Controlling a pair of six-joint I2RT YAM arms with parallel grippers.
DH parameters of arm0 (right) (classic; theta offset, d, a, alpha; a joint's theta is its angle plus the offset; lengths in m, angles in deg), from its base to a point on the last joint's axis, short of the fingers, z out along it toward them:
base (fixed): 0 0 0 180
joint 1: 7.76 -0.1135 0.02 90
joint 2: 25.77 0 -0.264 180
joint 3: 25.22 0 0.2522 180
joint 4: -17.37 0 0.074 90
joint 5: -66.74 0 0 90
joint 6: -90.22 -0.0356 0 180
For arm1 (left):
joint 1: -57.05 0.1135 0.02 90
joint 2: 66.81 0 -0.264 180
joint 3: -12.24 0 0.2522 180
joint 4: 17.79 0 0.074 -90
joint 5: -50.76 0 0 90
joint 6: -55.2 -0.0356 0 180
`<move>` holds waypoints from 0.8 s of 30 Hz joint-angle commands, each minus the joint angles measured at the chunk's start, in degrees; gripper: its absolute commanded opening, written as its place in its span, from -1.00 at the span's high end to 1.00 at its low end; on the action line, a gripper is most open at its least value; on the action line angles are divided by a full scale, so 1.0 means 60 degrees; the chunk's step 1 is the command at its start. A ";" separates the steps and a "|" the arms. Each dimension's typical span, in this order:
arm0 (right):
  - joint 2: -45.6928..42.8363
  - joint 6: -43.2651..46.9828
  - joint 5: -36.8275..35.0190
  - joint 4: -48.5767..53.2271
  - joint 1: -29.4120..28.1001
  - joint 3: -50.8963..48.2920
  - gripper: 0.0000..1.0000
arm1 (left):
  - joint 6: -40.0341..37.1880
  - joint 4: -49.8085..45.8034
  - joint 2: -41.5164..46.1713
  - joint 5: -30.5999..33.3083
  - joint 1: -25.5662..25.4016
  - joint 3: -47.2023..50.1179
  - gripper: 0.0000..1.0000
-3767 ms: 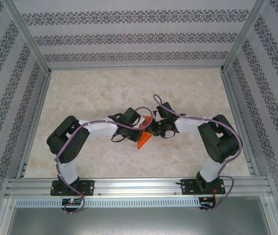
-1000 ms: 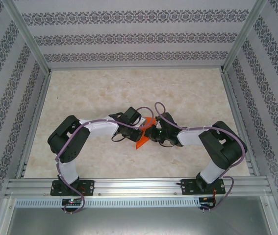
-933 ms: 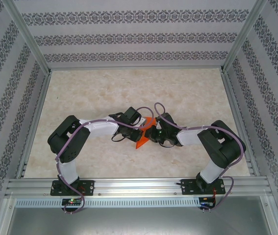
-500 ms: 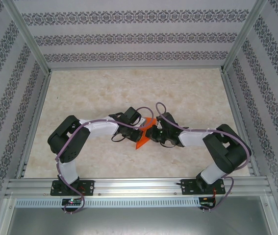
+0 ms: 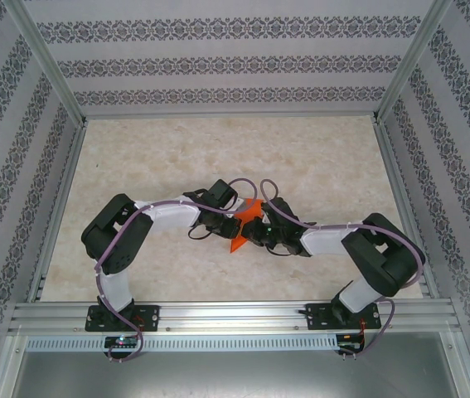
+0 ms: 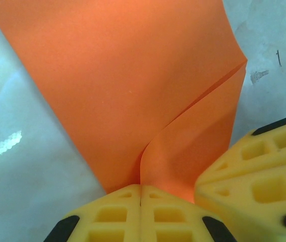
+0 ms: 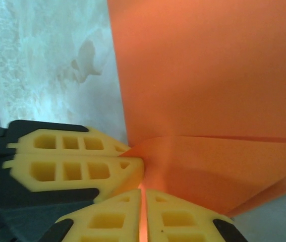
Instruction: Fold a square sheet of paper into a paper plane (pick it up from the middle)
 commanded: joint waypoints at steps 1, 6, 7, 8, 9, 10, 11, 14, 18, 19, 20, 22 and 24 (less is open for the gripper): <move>0.0404 -0.0177 -0.0350 -0.0399 -0.0174 -0.0026 0.78 | 0.0113 -0.0188 -0.0229 -0.0041 0.0122 -0.0079 0.92; 0.1012 -0.0075 -0.0489 -0.0286 -0.0234 -0.0115 0.79 | -0.0026 -0.0289 -0.0265 0.0026 0.0125 -0.0106 0.91; 0.1050 -0.0111 -0.0409 -0.0376 -0.0230 -0.0140 0.79 | -0.0044 -0.0326 -0.0274 0.0033 0.0114 -0.0125 0.91; 0.0989 -0.0154 -0.0385 -0.0561 -0.0266 -0.0185 0.79 | -0.0060 -0.0353 -0.0277 0.0044 0.0122 -0.0146 0.91; 0.0833 -0.0182 -0.0418 -0.0662 -0.0308 -0.0230 0.78 | -0.0077 -0.0377 -0.0271 0.0055 0.0111 -0.0142 0.91; 0.0621 -0.0176 -0.0502 -0.0563 -0.0350 -0.0221 0.78 | -0.0089 -0.0393 -0.0279 0.0079 0.0132 -0.0144 0.91; 0.0399 -0.0153 -0.0575 -0.0364 -0.0370 -0.0192 0.77 | -0.0103 -0.0393 -0.0268 0.0098 0.0122 -0.0150 0.91; -0.0256 -0.0098 -0.0828 -0.0045 -0.0486 -0.0277 0.78 | -0.0138 -0.0430 -0.0286 0.0109 0.0122 -0.0167 0.91; -0.0577 -0.0201 -0.0947 -0.0227 -0.0738 -0.0458 0.79 | -0.0175 -0.0467 -0.0294 0.0160 0.0122 -0.0172 0.90; -0.0573 -0.0238 -0.0985 -0.0287 -0.0796 -0.0502 0.79 | -0.0185 -0.0480 -0.0309 0.0172 0.0126 -0.0193 0.91; -0.0543 -0.0271 -0.0999 -0.0394 -0.0815 -0.0544 0.79 | -0.0200 -0.0492 -0.0309 0.0159 0.0123 -0.0203 0.91; -0.0451 -0.0343 -0.0899 -0.0703 -0.0838 -0.0576 0.80 | -0.0204 -0.0511 -0.0319 0.0169 0.0124 -0.0230 0.91; -0.0328 -0.0360 -0.0816 -0.0846 -0.0906 -0.0518 0.81 | -0.0216 -0.0539 -0.0331 0.0169 0.0123 -0.0259 0.91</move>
